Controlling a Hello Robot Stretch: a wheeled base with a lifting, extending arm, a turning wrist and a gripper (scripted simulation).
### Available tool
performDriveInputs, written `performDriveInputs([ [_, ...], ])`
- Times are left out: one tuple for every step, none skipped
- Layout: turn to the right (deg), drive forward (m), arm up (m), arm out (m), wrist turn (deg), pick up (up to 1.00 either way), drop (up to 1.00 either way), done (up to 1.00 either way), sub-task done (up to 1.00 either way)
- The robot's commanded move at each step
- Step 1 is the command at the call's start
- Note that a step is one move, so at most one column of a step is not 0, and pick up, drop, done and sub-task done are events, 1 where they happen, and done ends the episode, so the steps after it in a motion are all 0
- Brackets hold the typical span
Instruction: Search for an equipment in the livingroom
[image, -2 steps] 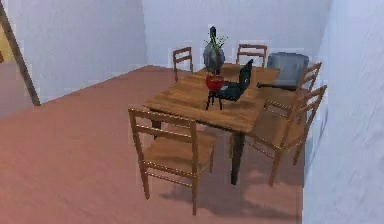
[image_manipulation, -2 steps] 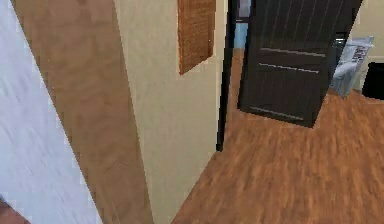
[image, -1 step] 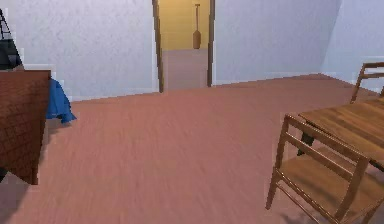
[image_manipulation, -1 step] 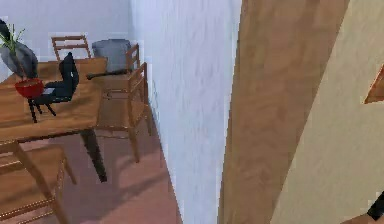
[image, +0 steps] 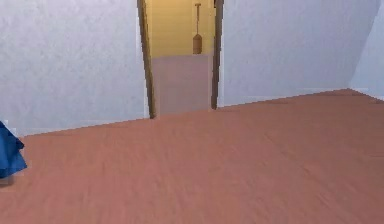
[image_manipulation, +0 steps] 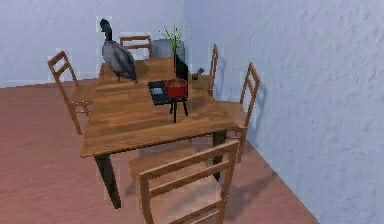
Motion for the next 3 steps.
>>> performDriveInputs([
  [-3.0, 0.00, 0.00, 0.00, 0.0, 0.00, 0.00, 0.00, 0.00],
  [0.0, 1.00, 0.00, 0.00, 0.0, 0.00, 0.00, 0.00, 0.00],
  [0.0, 1.00, 0.00, 0.00, 0.0, 0.00, 0.00, 0.00, 0.00],
])
